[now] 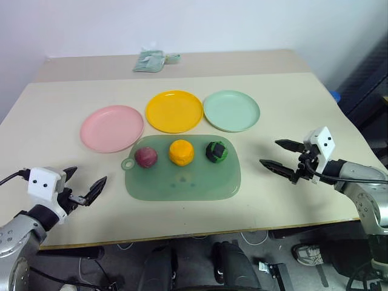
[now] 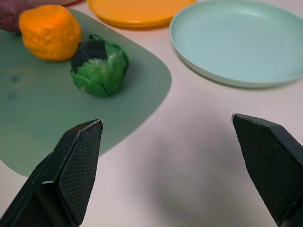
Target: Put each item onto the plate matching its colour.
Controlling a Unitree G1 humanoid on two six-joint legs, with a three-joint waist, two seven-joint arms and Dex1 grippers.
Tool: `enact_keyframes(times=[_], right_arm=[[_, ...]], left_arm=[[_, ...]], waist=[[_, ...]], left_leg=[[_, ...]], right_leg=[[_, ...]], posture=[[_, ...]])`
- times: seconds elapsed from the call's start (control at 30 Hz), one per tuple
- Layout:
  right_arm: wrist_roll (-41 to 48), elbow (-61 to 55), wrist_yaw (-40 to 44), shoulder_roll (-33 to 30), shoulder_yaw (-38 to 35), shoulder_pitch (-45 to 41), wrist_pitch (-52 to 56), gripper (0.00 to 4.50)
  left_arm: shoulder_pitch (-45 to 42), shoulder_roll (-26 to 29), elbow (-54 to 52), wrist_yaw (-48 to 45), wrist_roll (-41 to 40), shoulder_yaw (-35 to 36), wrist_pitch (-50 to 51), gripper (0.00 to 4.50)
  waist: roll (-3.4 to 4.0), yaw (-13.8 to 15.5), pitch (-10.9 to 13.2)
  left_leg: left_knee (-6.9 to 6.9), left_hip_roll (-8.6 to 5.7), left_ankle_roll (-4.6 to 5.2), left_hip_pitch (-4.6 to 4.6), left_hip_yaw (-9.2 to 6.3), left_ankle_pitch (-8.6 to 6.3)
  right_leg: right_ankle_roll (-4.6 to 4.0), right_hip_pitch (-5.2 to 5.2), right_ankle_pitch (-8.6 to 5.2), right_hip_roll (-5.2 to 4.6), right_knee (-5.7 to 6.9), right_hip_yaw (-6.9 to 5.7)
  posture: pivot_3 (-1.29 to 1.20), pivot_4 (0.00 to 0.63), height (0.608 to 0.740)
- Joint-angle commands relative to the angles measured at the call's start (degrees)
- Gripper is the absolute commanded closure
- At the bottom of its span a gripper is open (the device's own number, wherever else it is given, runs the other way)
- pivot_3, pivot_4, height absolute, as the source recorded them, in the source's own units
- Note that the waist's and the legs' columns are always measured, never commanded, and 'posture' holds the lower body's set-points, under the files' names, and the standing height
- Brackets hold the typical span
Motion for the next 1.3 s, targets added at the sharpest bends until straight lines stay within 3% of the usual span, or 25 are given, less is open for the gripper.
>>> enact_keyframes(times=[0.03,0.37,0.57,0.83,1.07,1.3], right_arm=[[0.21,0.46,0.62,0.32,-0.22,-1.36,-1.20,0.06],[-1.88,6.71,1.91,2.84,1.32,-2.63,-6.70,0.06],[-3.79,9.44,0.61,6.16,1.90,-2.98,-11.20,0.06],[-1.42,1.63,-0.08,6.78,0.84,3.07,-9.56,0.06],[3.48,-12.18,1.22,6.63,4.77,6.70,-2.58,0.06],[6.49,-24.11,-4.05,8.09,8.77,8.00,3.85,0.06]], left_arm=[[0.41,-0.54,-3.30,1.41,-0.60,0.62,0.38,0.00],[1.44,-0.89,-5.76,2.70,-1.40,1.53,2.00,0.00],[-2.45,-1.18,-5.67,4.42,-0.62,-3.39,3.07,0.00],[-13.85,2.07,-1.29,2.48,-1.08,-9.73,5.44,0.00],[-23.34,4.18,4.51,0.01,1.52,-17.68,6.61,0.00],[-29.15,4.72,10.01,-1.98,5.05,-24.72,7.48,0.00]], waist=[[0.00,0.11,0.00],[-0.03,0.06,-0.02],[-0.03,0.22,-0.02],[-0.03,0.26,-0.03],[-0.02,0.11,-0.04],[-0.04,0.17,-0.04]], left_leg=[[0.00,0.00,0.00,0.00,0.00,0.00],[0.01,-0.04,0.00,-0.01,0.00,0.00],[0.02,-0.07,0.00,-0.01,0.00,0.00],[0.02,-0.10,0.00,0.03,0.01,0.00],[0.01,-0.08,0.00,0.10,-0.01,0.01],[0.02,-0.09,-0.01,0.08,-0.02,0.00]], right_leg=[[0.00,0.00,0.00,0.00,0.00,0.00],[0.00,0.01,0.00,0.02,-0.01,0.00],[0.01,0.02,0.00,0.02,0.00,-0.01],[0.02,0.05,0.01,0.05,0.03,-0.01],[0.04,0.10,0.02,0.11,0.05,-0.01],[0.03,0.11,0.02,0.08,0.04,-0.01]], posture=[[0.00,0.150,0.740],[0.00,0.150,0.740],[0.00,0.150,0.740],[0.00,0.150,0.740],[0.00,0.150,0.740],[0.00,0.150,0.740]])
